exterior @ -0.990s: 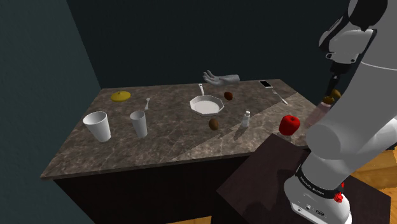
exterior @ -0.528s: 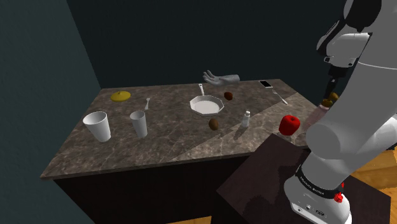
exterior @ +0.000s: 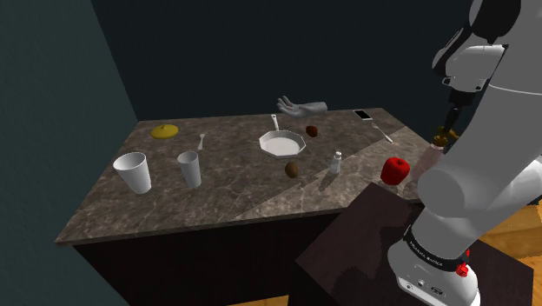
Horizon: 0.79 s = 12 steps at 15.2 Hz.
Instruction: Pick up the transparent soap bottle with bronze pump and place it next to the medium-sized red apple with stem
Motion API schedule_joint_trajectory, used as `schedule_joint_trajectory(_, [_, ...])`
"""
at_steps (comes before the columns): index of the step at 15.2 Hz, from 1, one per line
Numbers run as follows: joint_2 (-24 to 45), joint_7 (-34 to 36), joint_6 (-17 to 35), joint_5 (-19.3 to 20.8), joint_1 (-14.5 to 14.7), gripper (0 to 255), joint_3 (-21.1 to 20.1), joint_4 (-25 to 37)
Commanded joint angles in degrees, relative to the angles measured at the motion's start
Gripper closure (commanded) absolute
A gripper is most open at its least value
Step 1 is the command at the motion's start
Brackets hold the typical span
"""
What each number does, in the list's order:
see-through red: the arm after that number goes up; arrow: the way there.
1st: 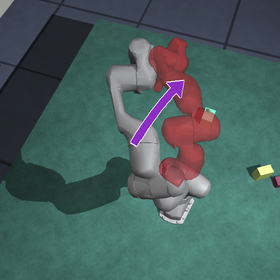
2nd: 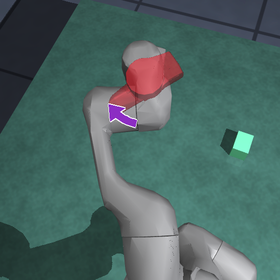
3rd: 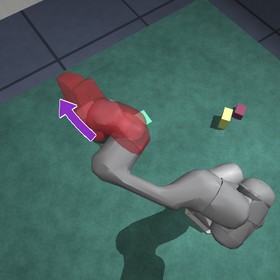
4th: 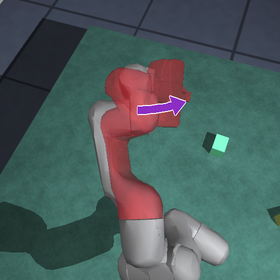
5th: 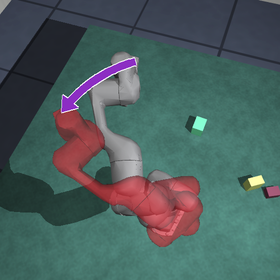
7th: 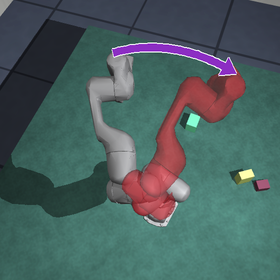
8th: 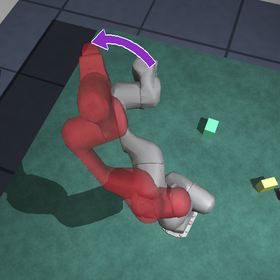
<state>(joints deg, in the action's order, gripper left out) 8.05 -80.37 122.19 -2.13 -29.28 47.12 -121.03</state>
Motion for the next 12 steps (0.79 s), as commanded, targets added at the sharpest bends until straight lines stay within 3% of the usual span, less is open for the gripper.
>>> schedule_joint_trajectory(1, [0.00,0.00,0.00,0.00,0.00,0,0.00,0.00])
schedule_joint_trajectory(5, [-3.58,2.16,-7.04,2.96,1.03,0,0.36,4.55])
schedule_joint_trajectory(12, [-3.58,2.16,-7.04,2.96,1.01,0,0.34,4.55])
